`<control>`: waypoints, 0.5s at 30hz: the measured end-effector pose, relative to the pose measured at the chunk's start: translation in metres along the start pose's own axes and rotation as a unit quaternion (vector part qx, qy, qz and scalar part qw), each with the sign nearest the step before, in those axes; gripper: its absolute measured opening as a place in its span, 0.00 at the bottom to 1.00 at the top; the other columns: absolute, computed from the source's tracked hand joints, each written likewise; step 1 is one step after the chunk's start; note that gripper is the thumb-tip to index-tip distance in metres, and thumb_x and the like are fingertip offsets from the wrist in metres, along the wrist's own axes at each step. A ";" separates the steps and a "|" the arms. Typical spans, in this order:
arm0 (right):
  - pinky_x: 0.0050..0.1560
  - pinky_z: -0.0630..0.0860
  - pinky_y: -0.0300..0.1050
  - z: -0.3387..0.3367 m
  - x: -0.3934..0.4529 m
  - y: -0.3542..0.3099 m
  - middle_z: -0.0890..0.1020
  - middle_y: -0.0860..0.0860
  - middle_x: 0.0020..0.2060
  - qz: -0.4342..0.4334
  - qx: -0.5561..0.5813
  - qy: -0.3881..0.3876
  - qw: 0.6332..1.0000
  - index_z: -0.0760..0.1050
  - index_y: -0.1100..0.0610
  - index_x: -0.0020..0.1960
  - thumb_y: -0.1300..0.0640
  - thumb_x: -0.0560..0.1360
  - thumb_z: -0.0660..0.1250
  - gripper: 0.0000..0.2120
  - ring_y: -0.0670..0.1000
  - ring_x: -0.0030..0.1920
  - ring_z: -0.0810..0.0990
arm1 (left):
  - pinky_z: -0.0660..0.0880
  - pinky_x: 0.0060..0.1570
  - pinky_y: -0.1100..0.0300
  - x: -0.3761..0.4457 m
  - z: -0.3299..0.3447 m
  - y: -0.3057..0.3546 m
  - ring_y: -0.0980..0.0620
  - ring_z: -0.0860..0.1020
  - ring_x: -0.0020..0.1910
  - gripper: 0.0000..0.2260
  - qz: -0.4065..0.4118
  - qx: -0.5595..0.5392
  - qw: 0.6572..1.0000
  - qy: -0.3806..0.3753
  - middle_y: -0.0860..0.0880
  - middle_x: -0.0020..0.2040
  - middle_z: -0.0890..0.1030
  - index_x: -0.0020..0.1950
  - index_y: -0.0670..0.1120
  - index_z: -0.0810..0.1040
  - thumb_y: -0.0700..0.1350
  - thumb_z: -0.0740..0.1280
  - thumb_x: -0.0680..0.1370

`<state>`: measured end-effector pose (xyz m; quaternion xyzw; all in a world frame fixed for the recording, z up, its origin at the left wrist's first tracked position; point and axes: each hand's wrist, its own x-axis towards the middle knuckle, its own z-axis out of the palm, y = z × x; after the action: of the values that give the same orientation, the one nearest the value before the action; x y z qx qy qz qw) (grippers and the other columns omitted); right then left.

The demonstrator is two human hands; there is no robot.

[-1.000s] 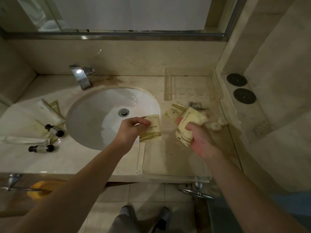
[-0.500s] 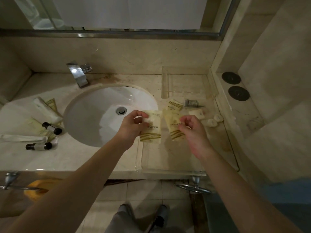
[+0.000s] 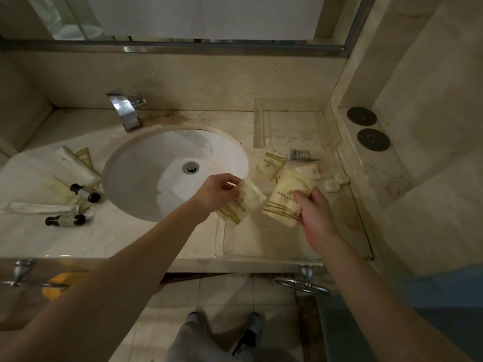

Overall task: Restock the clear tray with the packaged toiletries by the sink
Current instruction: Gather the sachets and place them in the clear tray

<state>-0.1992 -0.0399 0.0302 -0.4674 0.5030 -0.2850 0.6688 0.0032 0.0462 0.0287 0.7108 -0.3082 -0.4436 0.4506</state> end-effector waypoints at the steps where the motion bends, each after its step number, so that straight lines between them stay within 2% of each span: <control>1: 0.48 0.81 0.53 -0.002 -0.002 0.002 0.83 0.52 0.50 0.002 -0.003 0.011 1.000 0.75 0.54 0.56 0.63 0.76 0.65 0.10 0.52 0.49 0.83 | 0.75 0.40 0.58 0.003 0.003 0.000 0.48 0.78 0.39 0.11 -0.004 0.033 0.999 -0.018 0.47 0.39 0.81 0.45 0.49 0.80 0.32 0.65 0.74; 6: 0.36 0.74 0.40 -0.011 -0.009 0.017 0.80 0.51 0.48 -0.015 -0.068 0.043 0.997 0.69 0.55 0.58 0.68 0.72 0.66 0.18 0.46 0.44 0.79 | 0.75 0.39 0.62 0.026 0.017 0.002 0.49 0.78 0.44 0.12 -0.014 0.178 0.981 -0.078 0.45 0.47 0.81 0.55 0.44 0.80 0.33 0.64 0.76; 8: 0.35 0.75 0.42 -0.012 -0.011 0.025 0.79 0.50 0.48 -0.006 -0.084 0.044 0.996 0.68 0.53 0.59 0.69 0.72 0.66 0.19 0.47 0.44 0.79 | 0.75 0.40 0.62 0.036 0.021 0.001 0.49 0.78 0.45 0.12 -0.013 0.215 0.972 -0.092 0.46 0.48 0.81 0.55 0.44 0.80 0.33 0.64 0.76; 11: 0.37 0.79 0.44 -0.011 -0.014 0.041 0.78 0.50 0.47 0.031 -0.100 0.046 0.993 0.67 0.55 0.57 0.68 0.74 0.64 0.16 0.49 0.46 0.80 | 0.72 0.37 0.65 0.047 0.029 -0.003 0.49 0.77 0.45 0.11 0.000 0.290 0.952 -0.099 0.46 0.50 0.80 0.53 0.45 0.80 0.34 0.65 0.75; 15: 0.38 0.81 0.46 -0.007 -0.018 0.061 0.79 0.55 0.48 0.090 -0.108 0.044 0.989 0.69 0.57 0.55 0.67 0.74 0.63 0.11 0.55 0.47 0.82 | 0.73 0.35 0.64 0.050 0.039 -0.019 0.50 0.78 0.41 0.11 0.027 0.423 0.897 -0.127 0.47 0.52 0.79 0.51 0.50 0.77 0.36 0.63 0.75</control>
<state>-0.2174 -0.0022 -0.0187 -0.4764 0.6003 -0.1877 0.6144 -0.0111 -0.0020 -0.0145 0.7633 -0.5408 -0.3452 0.0759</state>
